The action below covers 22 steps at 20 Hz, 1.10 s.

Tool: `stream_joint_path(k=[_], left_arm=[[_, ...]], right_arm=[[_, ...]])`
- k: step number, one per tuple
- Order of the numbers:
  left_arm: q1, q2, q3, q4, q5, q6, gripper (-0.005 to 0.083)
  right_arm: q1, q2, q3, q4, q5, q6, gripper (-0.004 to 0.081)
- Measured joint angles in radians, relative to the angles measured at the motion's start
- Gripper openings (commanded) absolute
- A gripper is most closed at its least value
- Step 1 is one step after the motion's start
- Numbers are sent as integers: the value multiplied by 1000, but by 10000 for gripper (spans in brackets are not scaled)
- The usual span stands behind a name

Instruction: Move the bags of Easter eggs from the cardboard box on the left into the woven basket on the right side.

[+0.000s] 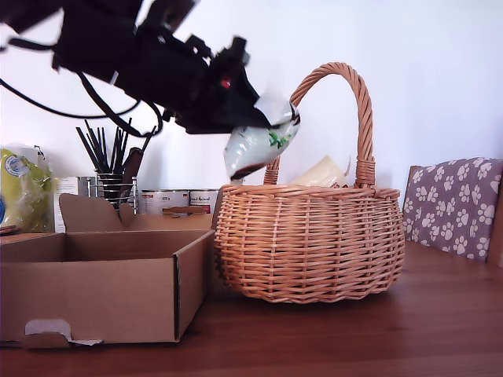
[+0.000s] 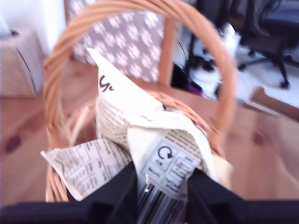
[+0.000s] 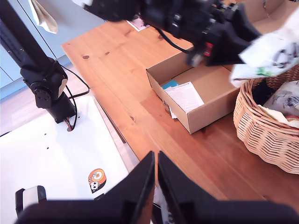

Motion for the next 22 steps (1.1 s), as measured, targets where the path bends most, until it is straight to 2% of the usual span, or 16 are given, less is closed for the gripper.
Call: stream_joint_path(k=[7,15,16,17,19,20,22], left_arm=[[-19,163,151,1,-8,-16,160],[-38,246,190,-131,-34,-16,185],[-38,246,194,-138,-34,-16,236],[-39,246,198,-147,-34,-16,334],[-39,246,215,-177,-29,-16,588],[-39,246,227,-198,-18,-16,637],[-40,244,264,-253,10,-16,636]], right_arm=[[0,0,0,0,0,0,-13],[0,0,0,0,0,0,-13],[0,0,0,1,0,0,-13],[0,0,0,1,0,0,-13],[0,0,0,2,0,0,-13],[0,0,0,3,0,0,-13],[0,0,0,3,0,0,-13]])
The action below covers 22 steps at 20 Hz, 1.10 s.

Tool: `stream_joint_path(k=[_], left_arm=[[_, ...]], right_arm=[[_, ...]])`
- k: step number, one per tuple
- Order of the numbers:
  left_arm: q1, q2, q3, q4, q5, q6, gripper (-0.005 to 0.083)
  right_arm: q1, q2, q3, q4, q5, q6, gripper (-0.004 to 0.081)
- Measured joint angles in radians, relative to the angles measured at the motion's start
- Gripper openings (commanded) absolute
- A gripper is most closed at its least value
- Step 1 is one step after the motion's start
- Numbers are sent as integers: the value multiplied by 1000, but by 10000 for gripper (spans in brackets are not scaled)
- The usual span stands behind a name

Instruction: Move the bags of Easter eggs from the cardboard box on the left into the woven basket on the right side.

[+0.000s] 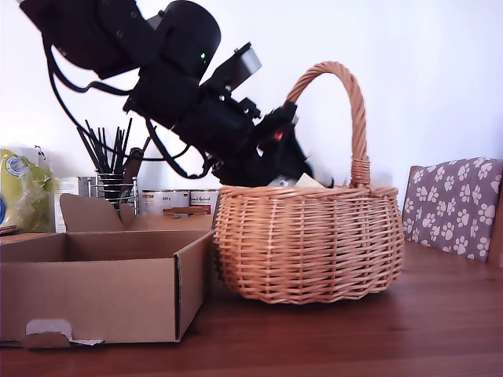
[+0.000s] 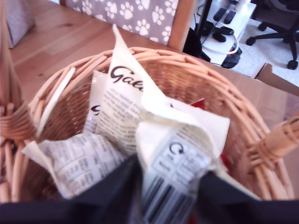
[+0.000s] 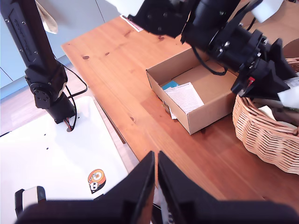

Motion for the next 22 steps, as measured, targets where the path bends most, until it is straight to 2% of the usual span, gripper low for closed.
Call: stream_joint_path(k=[2,4,5,8,10,12,15,17,19,22], left_arm=[[-6,-22,22,-43,2,0,621],[-13,-83,22,-118,2,0,542],[-13,-123,23,-159,1,1,451],[-13,-248,27,-299,-35,16,6],[-13,-299,27,-376,-64,51,-17],[-13,-335,10,-381,-126,59,-19],[-4,-452,-110,-334,-237,60,-19],[23,-555,-209,-274,-275,60,-19],[80,-667,-311,-205,-298,49,-19],[204,-812,-457,-141,-304,21,-19]], right_arm=[[0,0,0,0,0,0,-13],[0,0,0,0,11,-1,-13],[0,0,0,0,27,-2,-13],[0,4,0,3,55,-2,-13],[0,13,0,35,93,0,-13],[0,24,0,101,164,11,-13],[-12,25,0,214,301,80,-13],[-33,22,-5,314,406,137,-13],[-42,9,-27,425,511,183,-13],[-43,-42,-132,560,690,235,-13]])
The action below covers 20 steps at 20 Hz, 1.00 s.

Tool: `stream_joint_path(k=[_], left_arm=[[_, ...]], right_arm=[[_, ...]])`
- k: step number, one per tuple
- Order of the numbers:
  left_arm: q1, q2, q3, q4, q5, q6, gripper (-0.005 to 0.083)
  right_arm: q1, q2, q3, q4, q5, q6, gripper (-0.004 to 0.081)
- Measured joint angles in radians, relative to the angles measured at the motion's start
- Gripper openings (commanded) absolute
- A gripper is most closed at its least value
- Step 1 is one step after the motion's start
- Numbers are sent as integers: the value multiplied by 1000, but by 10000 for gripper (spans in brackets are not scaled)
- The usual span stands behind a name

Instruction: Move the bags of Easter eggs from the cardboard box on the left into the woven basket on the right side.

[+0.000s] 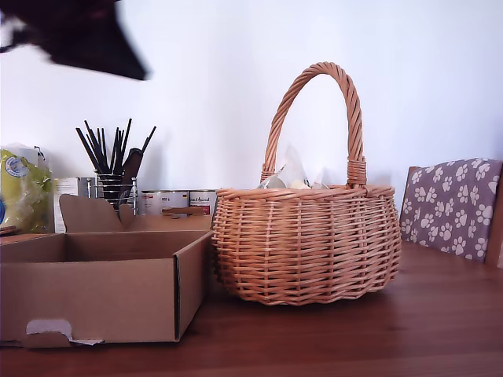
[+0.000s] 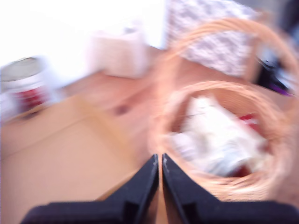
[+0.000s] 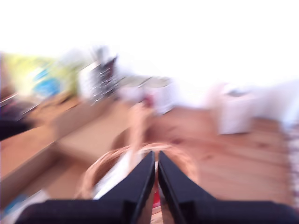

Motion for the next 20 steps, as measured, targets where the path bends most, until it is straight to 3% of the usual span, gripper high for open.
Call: stream_joint_path(k=[3,8,11,14,20], left_arm=[[140,-143,-130,27,-6,-22,-19],[272,-446,-264,37,-8,-61,-19],[283,-581,-283,-37,-6,-75,-19],[283,-655,-283,-106,4,-94,-19],[283,-671,-283,-203,5,-98,-19]], right_arm=[[0,-34,-106,74,112,3,-13],[-1,-174,-239,117,140,0,-13],[-1,-280,-308,118,134,-16,-13],[2,-328,-309,126,109,-24,-13],[2,-316,-308,29,119,-24,-13]])
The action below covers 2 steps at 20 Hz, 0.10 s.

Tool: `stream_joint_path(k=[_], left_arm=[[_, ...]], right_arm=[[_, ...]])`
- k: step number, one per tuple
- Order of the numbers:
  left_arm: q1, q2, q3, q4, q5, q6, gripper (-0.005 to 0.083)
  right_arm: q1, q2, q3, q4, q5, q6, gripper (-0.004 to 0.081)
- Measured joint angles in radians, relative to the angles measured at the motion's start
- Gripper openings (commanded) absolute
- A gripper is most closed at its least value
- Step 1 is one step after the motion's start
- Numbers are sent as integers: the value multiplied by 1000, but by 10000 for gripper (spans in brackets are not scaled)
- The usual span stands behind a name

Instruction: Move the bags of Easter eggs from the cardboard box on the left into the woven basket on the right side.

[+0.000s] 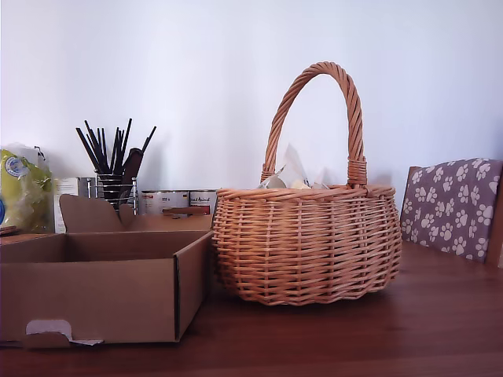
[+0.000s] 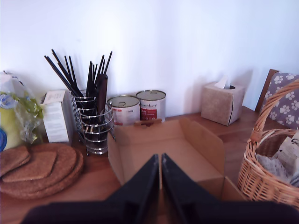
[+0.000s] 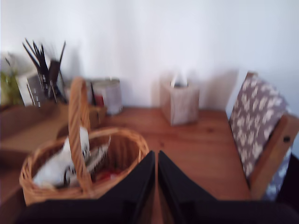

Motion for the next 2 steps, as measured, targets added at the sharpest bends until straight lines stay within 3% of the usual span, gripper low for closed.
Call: stream_joint_path(k=[2], left_arm=[[0,0,0,-40,0,0,-19]], right_arm=[[0,2,0,-62,1,0,-13]])
